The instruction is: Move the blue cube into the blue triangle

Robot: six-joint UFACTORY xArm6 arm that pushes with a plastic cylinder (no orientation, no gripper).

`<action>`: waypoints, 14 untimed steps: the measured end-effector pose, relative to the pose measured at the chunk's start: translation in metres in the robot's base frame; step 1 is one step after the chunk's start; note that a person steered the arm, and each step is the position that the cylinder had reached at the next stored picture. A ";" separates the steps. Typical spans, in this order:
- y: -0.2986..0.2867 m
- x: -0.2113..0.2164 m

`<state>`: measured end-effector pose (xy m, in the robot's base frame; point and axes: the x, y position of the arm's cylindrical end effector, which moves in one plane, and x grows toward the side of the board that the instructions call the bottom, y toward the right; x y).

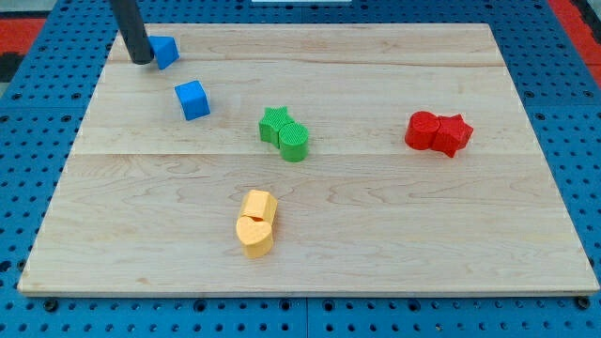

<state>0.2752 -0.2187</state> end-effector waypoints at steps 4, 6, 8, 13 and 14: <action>0.049 -0.016; 0.114 0.069; 0.037 0.084; -0.010 0.054; 0.021 0.077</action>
<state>0.3519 -0.1982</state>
